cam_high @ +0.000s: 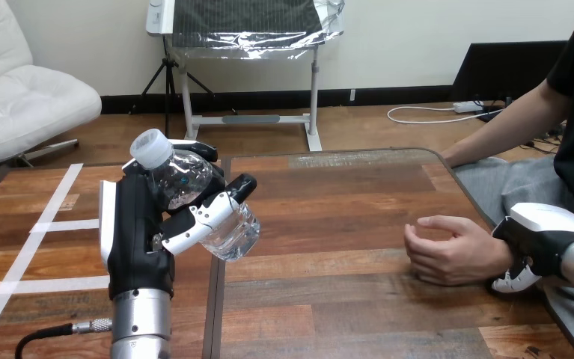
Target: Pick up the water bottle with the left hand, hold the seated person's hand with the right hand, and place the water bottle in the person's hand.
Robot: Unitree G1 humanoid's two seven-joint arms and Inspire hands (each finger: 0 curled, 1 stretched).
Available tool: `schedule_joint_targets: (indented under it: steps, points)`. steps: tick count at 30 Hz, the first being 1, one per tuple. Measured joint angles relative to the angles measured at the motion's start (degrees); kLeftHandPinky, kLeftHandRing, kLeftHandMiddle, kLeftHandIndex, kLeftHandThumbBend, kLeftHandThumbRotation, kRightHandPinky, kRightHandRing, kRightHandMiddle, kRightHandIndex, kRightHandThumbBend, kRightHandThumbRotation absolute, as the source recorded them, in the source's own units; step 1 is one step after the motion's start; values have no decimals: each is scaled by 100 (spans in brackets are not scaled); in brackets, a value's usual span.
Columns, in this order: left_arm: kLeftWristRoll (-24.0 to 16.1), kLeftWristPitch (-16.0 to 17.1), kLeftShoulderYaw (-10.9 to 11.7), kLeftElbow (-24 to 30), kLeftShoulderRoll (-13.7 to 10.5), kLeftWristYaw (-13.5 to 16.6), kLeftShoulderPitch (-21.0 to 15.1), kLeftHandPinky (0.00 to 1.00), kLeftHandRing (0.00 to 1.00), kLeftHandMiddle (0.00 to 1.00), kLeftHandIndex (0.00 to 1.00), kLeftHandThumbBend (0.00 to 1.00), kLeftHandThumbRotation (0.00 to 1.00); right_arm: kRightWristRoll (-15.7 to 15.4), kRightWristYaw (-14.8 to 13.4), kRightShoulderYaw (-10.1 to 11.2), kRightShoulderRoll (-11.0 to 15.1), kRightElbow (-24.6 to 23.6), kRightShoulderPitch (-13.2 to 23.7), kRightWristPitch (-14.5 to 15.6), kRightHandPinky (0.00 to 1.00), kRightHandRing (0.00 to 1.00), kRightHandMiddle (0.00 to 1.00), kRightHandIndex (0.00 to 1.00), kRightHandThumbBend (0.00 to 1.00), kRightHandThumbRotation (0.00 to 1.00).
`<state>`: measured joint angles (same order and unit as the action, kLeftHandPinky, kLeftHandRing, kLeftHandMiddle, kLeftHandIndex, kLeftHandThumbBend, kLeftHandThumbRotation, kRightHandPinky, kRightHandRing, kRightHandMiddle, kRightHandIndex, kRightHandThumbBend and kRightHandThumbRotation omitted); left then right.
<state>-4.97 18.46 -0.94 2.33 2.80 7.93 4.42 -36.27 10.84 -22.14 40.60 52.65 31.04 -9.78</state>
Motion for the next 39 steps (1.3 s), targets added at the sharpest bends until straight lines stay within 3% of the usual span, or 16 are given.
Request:
schedule_joint_targets:
  steps: [5, 11, 18, 23, 39]
  points:
    - [-3, 0, 0, 0, 0, 0, 0, 38, 39, 43, 47, 68, 0, 26, -93, 17, -13, 0, -21, -8, 30, 38, 47, 51, 66, 0]
    - [-9, 0, 0, 0, 0, 3, 0, 38, 39, 43, 47, 69, 0, 84, -209, 62, -15, 0, -64, -74, 38, 46, 52, 46, 68, 0]
    - [-21, 0, -2, 0, 1, 32, -1, 37, 39, 43, 46, 70, 0, 337, -359, 251, -5, 1, -175, -357, 30, 38, 45, 39, 67, 0]
    - [-31, -39, -8, 0, 3, 50, -6, 36, 39, 43, 46, 71, 0, 442, -402, 312, -6, 0, -207, -398, 23, 31, 39, 37, 64, 0]
    - [-12, -110, -27, 0, 5, 17, -6, 40, 39, 42, 46, 71, 0, 481, -355, 425, 13, -156, -211, -348, 22, 30, 40, 43, 66, 0]
